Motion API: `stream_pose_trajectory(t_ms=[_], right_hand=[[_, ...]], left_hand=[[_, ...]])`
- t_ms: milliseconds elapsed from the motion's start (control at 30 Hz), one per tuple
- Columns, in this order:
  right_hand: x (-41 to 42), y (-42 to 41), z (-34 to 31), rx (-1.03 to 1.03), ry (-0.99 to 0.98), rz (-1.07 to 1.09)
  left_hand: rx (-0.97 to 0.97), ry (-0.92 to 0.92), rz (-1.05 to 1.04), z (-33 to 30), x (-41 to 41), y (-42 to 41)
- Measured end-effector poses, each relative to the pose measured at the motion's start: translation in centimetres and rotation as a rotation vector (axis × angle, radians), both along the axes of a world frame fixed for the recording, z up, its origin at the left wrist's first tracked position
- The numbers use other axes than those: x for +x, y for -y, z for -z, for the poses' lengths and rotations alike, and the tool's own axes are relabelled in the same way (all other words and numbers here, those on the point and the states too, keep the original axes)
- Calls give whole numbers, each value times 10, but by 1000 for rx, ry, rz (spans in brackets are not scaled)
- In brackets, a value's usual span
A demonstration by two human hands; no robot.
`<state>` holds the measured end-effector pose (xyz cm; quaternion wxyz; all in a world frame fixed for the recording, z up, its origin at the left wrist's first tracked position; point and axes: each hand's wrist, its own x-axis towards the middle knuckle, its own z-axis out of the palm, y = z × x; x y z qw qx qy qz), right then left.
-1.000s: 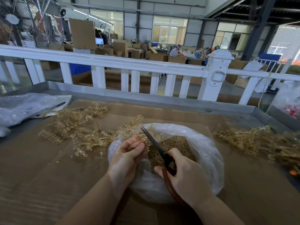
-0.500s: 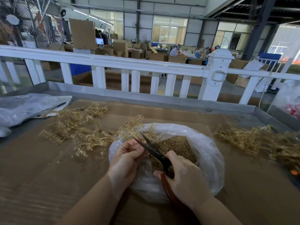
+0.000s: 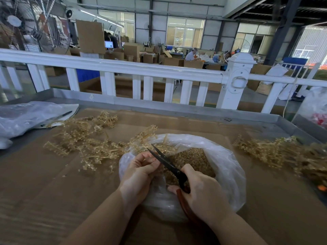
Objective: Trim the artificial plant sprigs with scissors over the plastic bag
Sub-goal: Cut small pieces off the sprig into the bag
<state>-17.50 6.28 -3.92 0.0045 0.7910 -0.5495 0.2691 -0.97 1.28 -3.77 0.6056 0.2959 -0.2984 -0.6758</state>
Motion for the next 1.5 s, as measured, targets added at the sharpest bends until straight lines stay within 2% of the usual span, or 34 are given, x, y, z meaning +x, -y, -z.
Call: stream_pose_trajectory(t_ms=[767, 900, 1500], right_hand=[[0, 1, 3, -2, -19, 16], [2, -4, 3, -55, -17, 32], [6, -7, 0, -87, -114, 86]], left_hand=[[-24, -29, 25, 3, 3, 1], [12, -29, -2, 6, 1, 3], [28, 90, -35, 4, -1, 0]])
